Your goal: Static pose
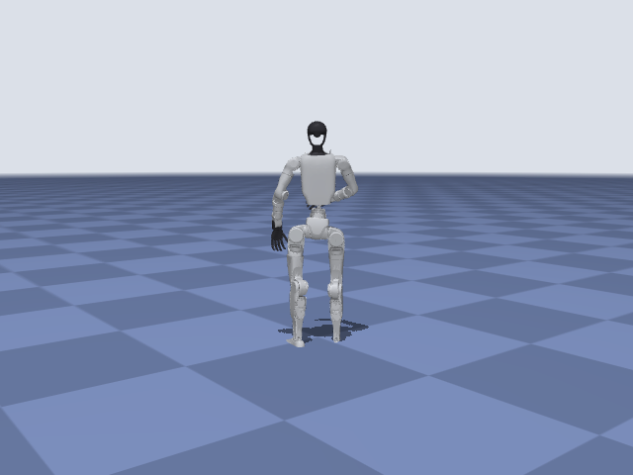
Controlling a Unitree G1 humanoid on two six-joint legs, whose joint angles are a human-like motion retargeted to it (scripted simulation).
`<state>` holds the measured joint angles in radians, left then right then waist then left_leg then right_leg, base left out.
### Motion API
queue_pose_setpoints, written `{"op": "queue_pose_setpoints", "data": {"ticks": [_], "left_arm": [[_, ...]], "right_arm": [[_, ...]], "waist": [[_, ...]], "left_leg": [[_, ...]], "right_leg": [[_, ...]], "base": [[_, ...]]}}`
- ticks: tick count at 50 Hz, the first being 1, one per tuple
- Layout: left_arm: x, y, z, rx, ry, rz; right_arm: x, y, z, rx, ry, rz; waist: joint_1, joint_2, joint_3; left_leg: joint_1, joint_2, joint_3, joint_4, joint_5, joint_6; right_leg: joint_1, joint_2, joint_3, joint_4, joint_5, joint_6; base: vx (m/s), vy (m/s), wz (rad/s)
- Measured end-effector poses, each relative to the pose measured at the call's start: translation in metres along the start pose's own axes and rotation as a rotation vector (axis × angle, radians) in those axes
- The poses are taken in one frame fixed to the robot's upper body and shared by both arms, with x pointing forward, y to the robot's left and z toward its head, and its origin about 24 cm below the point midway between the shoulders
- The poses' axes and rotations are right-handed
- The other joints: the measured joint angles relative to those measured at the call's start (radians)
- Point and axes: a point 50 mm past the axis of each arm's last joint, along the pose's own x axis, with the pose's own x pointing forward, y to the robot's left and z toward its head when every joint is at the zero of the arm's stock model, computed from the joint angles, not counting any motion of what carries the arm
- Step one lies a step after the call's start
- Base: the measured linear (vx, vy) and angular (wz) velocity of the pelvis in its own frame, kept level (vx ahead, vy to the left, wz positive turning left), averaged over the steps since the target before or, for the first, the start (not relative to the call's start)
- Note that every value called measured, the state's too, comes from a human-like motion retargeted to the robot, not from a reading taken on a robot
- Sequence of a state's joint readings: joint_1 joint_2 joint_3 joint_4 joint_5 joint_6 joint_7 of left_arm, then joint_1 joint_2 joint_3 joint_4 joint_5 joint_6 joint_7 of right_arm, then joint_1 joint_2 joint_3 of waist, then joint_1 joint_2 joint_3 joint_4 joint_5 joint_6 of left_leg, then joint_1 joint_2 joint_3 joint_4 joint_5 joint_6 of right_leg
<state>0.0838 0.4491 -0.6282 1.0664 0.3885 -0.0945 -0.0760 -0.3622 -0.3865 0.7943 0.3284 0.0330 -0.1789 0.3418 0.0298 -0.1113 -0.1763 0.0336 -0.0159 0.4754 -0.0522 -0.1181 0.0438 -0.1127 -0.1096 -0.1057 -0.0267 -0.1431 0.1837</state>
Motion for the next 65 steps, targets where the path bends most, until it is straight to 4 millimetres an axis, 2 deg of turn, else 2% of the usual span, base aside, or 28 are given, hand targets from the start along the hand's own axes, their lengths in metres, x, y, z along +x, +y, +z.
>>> {"op": "queue_pose_setpoints", "data": {"ticks": [3, 6, 9, 12, 15, 19, 35, 38, 43, 46, 50, 54, 57, 61, 65], "left_arm": [[0.0, -0.001, 0.002, 0.027, -0.006, -0.009], [0.001, -0.001, 0.004, 0.049, -0.007, -0.016], [0.002, -0.001, 0.007, 0.066, -0.008, -0.02], [0.003, -0.001, 0.009, 0.081, -0.009, -0.023], [0.003, 0.0, 0.01, 0.093, -0.01, -0.024], [0.004, 0.001, 0.011, 0.105, -0.01, -0.024], [0.005, 0.006, 0.016, 0.07, -0.011, -0.03], [0.006, 0.008, 0.017, 0.046, -0.01, -0.031], [0.007, 0.01, 0.018, -0.009, -0.005, -0.033], [0.007, 0.011, 0.019, -0.043, -0.003, -0.035], [0.008, 0.013, 0.021, -0.087, -0.002, -0.032], [0.009, 0.015, 0.022, -0.138, 0.003, -0.02], [0.01, 0.017, 0.022, -0.181, 0.008, -0.004], [0.01, 0.022, 0.023, -0.238, 0.008, 0.026], [0.01, 0.027, 0.025, -0.29, -0.005, 0.057]], "right_arm": [[0.001, -0.014, 0.067, -0.056, -0.27, 0.024], [-0.008, -0.018, 0.12, -0.102, -0.477, 0.058], [-0.018, -0.016, 0.156, -0.138, -0.617, 0.097], [-0.026, -0.012, 0.179, -0.164, -0.707, 0.134], [-0.031, -0.008, 0.191, -0.178, -0.757, 0.165], [-0.034, -0.006, 0.196, -0.18, -0.775, 0.191], [-0.027, -0.001, 0.193, -0.156, -0.729, 0.258], [-0.013, 0.004, 0.18, -0.119, -0.657, 0.281], [0.011, 0.005, 0.133, -0.075, -0.435, 0.276], [0.021, 0.004, 0.091, -0.052, -0.248, 0.255], [0.023, 0.009, 0.015, -0.007, 0.073, 0.221], [0.004, 0.028, -0.066, 0.057, 0.435, 0.194], [-0.021, 0.05, -0.112, 0.113, 0.669, 0.182], [-0.061, 0.079, -0.151, 0.212, 0.909, 0.155], [-0.1, 0.106, -0.173, 0.325, 1.079, 0.12]], "waist": [[-0.004, 0.0, -0.003], [-0.006, 0.002, -0.005], [-0.005, 0.003, -0.007], [-0.003, 0.004, -0.009], [-0.001, 0.005, -0.011], [0.0, 0.007, -0.014], [0.014, 0.01, -0.018], [0.019, 0.01, -0.016], [0.019, 0.01, -0.013], [0.019, 0.011, -0.01], [0.021, 0.014, -0.006], [0.027, 0.018, -0.002], [0.032, 0.02, 0.004], [0.037, 0.021, 0.017], [0.04, 0.024, 0.033]], "left_leg": [[-0.003, -0.001, -0.004, 0.0, 0.0, 0.0], [-0.006, -0.003, -0.008, 0.0, 0.001, 0.001], [-0.009, -0.004, -0.012, 0.0, 0.001, 0.001], [-0.011, -0.005, -0.016, 0.0, 0.001, 0.001], [-0.014, -0.006, -0.02, 0.0, 0.0, 0.0], [-0.016, -0.006, -0.024, 0.0, -0.001, 0.0], [-0.028, -0.002, -0.036, 0.0, -0.003, -0.011], [-0.031, -0.001, -0.039, 0.0, -0.003, -0.014], [-0.036, 0.001, -0.045, 0.0, -0.002, -0.017], [-0.037, 0.002, -0.049, 0.0, -0.002, -0.019], [-0.037, 0.005, -0.054, 0.0, -0.004, -0.02], [-0.034, 0.007, -0.06, 0.0, -0.006, -0.019], [-0.032, 0.008, -0.067, 0.001, -0.008, -0.016], [-0.026, 0.009, -0.076, 0.002, -0.012, -0.014], [-0.017, 0.01, -0.084, 0.003, -0.016, -0.014]], "right_leg": [[0.006, -0.001, -0.005, -0.016, 0.011, 0.003], [0.007, -0.003, -0.011, -0.02, 0.016, 0.005], [0.006, -0.005, -0.016, -0.02, 0.016, 0.005], [0.007, -0.007, -0.02, -0.02, 0.016, 0.004], [0.007, -0.008, -0.025, -0.02, 0.015, 0.002], [0.007, -0.01, -0.031, -0.02, 0.013, -0.001], [0.008, -0.009, -0.053, -0.021, 0.013, -0.007], [0.007, -0.009, -0.057, -0.021, 0.013, -0.009], [0.007, -0.008, -0.063, -0.021, 0.013, -0.016], [0.008, -0.007, -0.066, -0.021, 0.012, -0.021], [0.013, -0.006, -0.07, -0.021, 0.013, -0.028], [0.02, -0.003, -0.073, -0.02, 0.014, -0.036], [0.025, -0.002, -0.074, -0.019, 0.013, -0.042], [0.034, -0.001, -0.077, -0.018, 0.011, -0.047], [0.046, 0.0, -0.079, -0.017, 0.007, -0.053]], "base": [[0.0, 0.0, 0.0], [0.0, 0.0, 0.0], [0.0, 0.0, 0.0], [0.0, 0.0, 0.0], [0.0, 0.0, 0.0], [0.0, 0.0, 0.0], [0.0, 0.0, 0.0], [0.0, 0.0, 0.0], [0.0, 0.0, 0.0], [0.0, 0.0, 0.0], [0.0, 0.0, 0.0], [0.0, 0.0, 0.0], [0.0, 0.0, 0.0], [0.0, 0.0, 0.0], [0.0, 0.0, 0.0]]}}
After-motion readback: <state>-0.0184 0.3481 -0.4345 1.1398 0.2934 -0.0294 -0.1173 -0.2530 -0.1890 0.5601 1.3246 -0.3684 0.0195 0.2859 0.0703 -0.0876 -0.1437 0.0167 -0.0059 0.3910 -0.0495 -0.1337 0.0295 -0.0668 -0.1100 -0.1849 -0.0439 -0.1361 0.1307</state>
